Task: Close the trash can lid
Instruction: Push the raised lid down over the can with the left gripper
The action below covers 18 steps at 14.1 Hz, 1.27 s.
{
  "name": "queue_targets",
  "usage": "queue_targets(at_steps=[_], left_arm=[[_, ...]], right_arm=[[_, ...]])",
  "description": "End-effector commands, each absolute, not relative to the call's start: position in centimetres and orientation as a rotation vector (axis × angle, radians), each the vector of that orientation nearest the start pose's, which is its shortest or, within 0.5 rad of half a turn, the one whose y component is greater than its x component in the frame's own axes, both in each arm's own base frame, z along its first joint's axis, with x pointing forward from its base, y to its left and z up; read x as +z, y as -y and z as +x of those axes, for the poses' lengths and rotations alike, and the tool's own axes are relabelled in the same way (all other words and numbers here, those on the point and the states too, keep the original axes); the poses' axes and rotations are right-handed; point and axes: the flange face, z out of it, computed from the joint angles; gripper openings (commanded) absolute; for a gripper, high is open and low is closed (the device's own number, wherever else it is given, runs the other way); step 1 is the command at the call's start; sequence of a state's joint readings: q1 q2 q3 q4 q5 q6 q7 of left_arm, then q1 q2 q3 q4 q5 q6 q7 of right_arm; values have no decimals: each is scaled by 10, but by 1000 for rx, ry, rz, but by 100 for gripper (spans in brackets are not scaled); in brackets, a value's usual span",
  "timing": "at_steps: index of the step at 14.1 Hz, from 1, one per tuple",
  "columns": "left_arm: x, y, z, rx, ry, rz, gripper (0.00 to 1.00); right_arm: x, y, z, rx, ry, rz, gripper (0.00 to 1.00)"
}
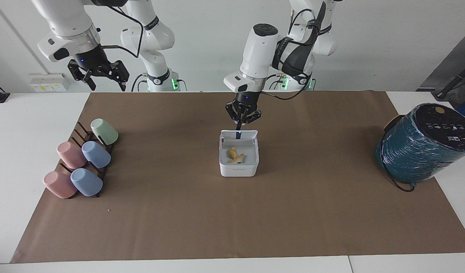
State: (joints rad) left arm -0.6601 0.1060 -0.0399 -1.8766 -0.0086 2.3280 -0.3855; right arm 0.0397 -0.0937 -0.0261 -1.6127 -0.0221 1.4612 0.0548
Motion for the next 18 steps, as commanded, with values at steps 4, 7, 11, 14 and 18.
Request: queue_targets(at_steps=[4, 7, 11, 14, 18], left_arm=[[458, 394, 505, -555, -437, -3265, 0], [424, 399, 516, -545, -431, -3262, 0], [401, 401, 523, -546, -427, -3261, 0], [404, 402, 526, -542, -425, -3260, 0], [431, 401, 524, -460, -422, -3243, 0]], right_arm=[[648, -1, 508, 96, -56, -3160, 100], [648, -1, 508, 96, -56, -3160, 100], [648, -1, 508, 96, -56, -3160, 100], [648, -1, 508, 96, -56, -3160, 100], [648, -1, 508, 96, -56, -3160, 100]])
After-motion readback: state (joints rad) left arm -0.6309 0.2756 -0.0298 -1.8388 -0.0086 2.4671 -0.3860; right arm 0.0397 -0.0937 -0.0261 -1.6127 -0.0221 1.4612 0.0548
